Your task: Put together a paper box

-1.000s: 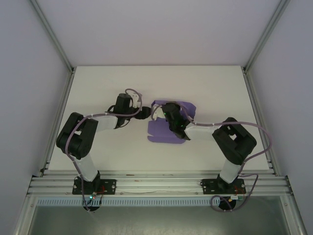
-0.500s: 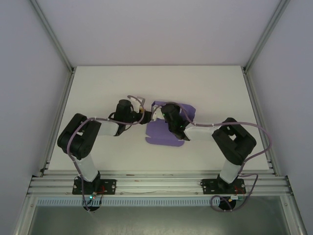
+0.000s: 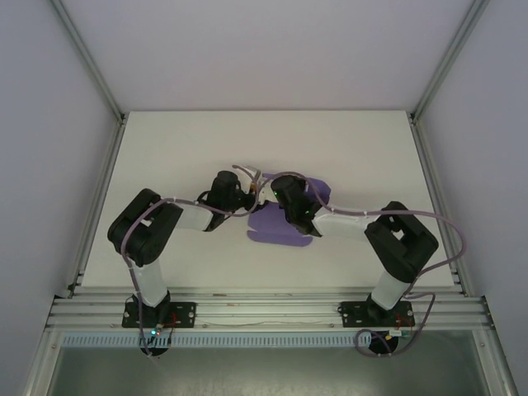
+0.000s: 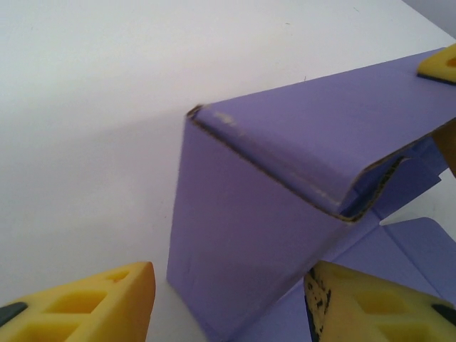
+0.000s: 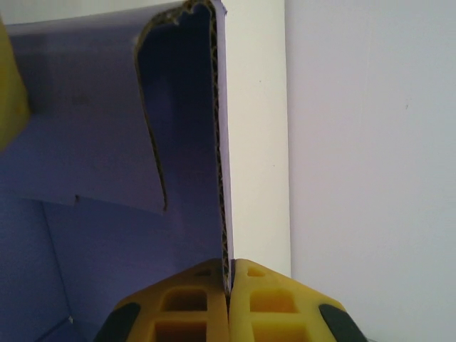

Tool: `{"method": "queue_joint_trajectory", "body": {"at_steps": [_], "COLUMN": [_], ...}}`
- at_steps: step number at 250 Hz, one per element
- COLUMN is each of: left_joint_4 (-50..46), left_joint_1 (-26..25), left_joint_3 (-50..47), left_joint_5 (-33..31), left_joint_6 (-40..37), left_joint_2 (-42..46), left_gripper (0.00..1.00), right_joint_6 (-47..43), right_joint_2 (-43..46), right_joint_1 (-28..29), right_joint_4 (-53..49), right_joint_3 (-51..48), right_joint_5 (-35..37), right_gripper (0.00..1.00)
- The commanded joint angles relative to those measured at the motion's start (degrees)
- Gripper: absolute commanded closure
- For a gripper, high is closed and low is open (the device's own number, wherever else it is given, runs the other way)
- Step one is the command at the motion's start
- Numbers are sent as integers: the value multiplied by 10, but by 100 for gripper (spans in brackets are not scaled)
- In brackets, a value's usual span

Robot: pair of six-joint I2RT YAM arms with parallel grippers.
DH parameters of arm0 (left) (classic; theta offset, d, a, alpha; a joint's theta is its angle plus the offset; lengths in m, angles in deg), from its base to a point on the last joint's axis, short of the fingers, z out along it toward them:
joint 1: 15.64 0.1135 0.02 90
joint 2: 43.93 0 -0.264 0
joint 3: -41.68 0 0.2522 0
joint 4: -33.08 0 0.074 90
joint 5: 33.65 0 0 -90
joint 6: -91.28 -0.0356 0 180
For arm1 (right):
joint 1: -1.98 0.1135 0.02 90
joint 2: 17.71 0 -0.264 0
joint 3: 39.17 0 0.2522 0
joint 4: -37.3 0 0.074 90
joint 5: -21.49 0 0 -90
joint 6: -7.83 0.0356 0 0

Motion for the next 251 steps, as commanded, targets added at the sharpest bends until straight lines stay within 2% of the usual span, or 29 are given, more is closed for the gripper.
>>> {"method": "queue_joint_trajectory", "body": {"at_steps": [1, 57, 103, 130, 170, 212, 251], "left_joint_4": [25, 71, 72, 69, 96, 98, 115], "left_joint_1": [-4, -4, -5, -4, 7, 16, 17], "left_joint_3": [21, 28, 35, 20, -26, -38, -31], "left_joint_5": [-52, -19, -25, -7, -16, -3, -11], "left_joint_6": [-21, -6, -17, -22, -7, -4, -7], "left_joint_2": [-22, -40, -43, -38, -29, -22, -29], "left_gripper": [43, 41, 43, 34, 34, 27, 31], "right_joint_6": [45, 53, 57, 66, 7, 4, 3], "right_joint_2": [18, 21, 14, 1, -15, -23, -26], "right_joint_1": [9, 9, 9, 8, 8, 8, 9], "right_joint_4": [-61, -86, -95, -109, -29, -35, -41], "right_joint_3": [12, 9, 13, 26, -11, -4, 2], "right_joint_5": [-33, -50, -42, -17, 6, 12, 1], "right_gripper": [99, 99, 99, 98, 100, 100, 100]}}
